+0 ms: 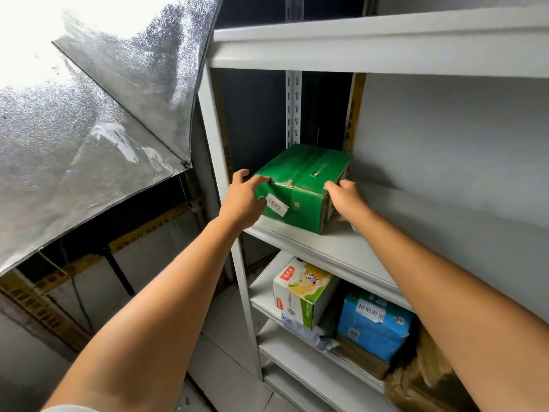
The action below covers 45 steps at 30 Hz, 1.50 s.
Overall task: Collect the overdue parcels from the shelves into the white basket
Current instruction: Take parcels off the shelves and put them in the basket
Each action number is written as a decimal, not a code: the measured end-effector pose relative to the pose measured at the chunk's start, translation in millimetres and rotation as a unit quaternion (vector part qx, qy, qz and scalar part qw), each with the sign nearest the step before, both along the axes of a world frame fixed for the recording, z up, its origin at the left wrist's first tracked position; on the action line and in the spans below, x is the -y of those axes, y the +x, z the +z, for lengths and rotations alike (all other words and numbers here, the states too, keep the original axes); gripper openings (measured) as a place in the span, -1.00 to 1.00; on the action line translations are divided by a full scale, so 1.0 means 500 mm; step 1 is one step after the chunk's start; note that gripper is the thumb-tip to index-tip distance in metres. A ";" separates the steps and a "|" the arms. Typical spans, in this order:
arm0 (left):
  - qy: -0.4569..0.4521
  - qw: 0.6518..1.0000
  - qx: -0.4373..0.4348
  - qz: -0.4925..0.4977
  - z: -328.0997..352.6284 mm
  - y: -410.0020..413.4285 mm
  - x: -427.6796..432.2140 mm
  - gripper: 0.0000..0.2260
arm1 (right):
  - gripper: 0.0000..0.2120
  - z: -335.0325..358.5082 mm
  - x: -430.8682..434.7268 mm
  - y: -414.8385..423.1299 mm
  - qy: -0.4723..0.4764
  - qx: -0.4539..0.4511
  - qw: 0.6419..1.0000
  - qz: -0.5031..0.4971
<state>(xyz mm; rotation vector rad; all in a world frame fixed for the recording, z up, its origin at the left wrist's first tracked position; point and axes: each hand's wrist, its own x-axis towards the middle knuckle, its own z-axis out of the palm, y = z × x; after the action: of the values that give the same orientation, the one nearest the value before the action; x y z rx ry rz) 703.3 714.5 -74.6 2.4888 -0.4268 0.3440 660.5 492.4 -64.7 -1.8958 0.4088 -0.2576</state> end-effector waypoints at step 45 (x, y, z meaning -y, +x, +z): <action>-0.327 0.899 -0.269 -0.108 -0.033 -0.378 -0.041 -0.36 | -0.33 -0.052 0.018 -0.449 0.031 0.034 0.999 0.020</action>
<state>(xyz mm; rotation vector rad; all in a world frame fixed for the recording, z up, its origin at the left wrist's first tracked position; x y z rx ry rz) 514.3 735.0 -91.2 1.7482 -0.2849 -0.2636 436.0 483.2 -90.8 -1.8274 0.3279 -0.2788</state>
